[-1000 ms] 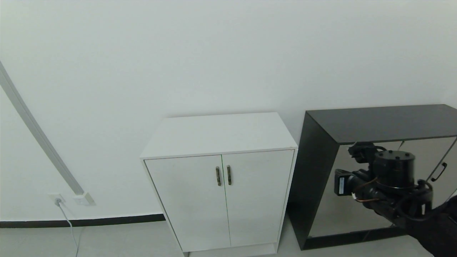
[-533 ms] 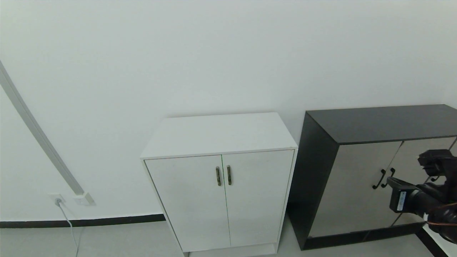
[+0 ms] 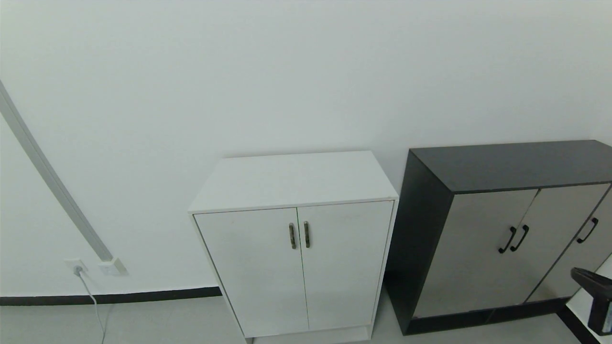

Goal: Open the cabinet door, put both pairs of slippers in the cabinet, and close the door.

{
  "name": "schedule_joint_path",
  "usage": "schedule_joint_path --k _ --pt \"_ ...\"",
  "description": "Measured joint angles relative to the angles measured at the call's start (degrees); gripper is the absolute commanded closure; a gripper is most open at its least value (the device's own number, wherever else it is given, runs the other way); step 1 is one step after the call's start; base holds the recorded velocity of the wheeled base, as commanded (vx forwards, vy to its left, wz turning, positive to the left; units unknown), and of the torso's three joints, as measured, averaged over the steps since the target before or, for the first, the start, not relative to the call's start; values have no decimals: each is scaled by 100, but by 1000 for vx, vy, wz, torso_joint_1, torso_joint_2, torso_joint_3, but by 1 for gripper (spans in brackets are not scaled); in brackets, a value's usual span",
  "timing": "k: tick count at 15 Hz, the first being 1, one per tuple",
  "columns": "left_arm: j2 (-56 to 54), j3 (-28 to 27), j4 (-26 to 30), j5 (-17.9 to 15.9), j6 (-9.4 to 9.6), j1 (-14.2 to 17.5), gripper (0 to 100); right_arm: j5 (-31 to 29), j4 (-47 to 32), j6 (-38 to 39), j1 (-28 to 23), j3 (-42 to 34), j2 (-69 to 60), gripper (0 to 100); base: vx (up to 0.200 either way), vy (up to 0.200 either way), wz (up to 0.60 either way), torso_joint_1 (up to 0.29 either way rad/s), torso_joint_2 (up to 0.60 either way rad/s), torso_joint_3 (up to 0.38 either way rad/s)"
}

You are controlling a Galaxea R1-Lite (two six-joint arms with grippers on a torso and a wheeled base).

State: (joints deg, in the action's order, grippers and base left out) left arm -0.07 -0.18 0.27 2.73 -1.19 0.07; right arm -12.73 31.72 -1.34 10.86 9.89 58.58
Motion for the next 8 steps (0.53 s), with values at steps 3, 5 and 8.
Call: schedule_joint_path --k 3,5,8 --pt "0 0 0 2 -2 0 100 296 -1426 -11 2 118 -1059 100 0 0 0 0 0 0" --pt "0 0 0 5 0 0 100 430 -2004 -10 10 127 -1602 100 0 0 0 0 0 0" --pt "0 0 0 5 0 0 100 745 -2455 1 21 -313 -2291 100 0 0 0 0 0 0"
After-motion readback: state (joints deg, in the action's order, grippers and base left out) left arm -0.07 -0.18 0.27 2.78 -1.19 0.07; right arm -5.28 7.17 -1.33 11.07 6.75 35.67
